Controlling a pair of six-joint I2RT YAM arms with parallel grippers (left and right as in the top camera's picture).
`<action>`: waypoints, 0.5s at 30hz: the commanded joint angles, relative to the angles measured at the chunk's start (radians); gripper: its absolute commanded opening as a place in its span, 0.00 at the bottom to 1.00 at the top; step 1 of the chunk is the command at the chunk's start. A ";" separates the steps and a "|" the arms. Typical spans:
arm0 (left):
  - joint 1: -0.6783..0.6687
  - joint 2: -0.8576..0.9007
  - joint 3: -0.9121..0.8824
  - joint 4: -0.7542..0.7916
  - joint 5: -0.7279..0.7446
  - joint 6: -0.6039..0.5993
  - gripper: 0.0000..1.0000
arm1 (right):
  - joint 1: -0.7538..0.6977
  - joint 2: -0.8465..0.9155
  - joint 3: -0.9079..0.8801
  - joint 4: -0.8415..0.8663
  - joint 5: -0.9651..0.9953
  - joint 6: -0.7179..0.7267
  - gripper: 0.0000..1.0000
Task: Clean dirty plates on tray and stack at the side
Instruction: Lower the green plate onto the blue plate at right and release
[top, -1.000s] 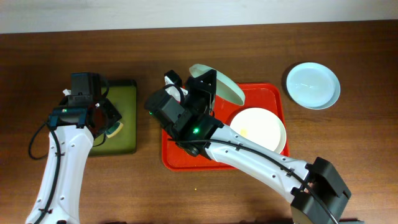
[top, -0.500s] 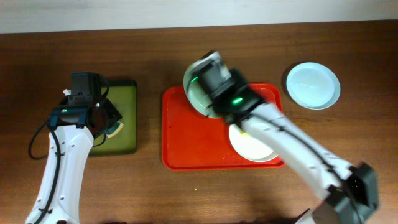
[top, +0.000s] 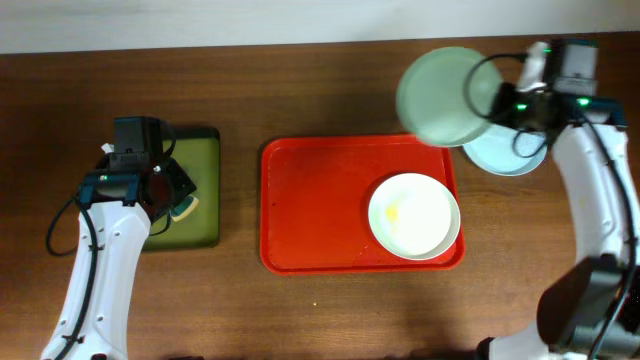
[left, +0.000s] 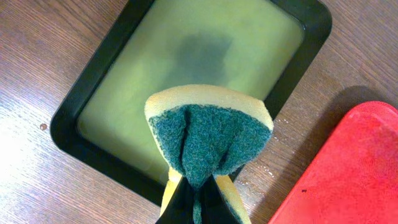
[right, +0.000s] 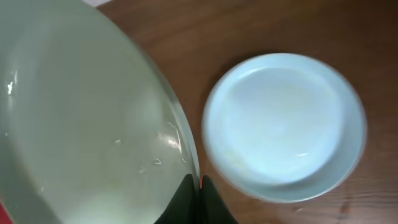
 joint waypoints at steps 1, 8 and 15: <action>0.004 -0.010 0.012 0.003 0.003 0.013 0.00 | -0.091 0.075 0.007 0.041 -0.040 0.071 0.04; 0.004 -0.010 0.012 0.005 0.003 0.013 0.00 | -0.194 0.163 0.007 0.122 0.006 0.119 0.04; 0.004 -0.010 0.012 0.021 0.004 0.013 0.00 | -0.215 0.218 -0.024 0.112 0.085 0.141 0.04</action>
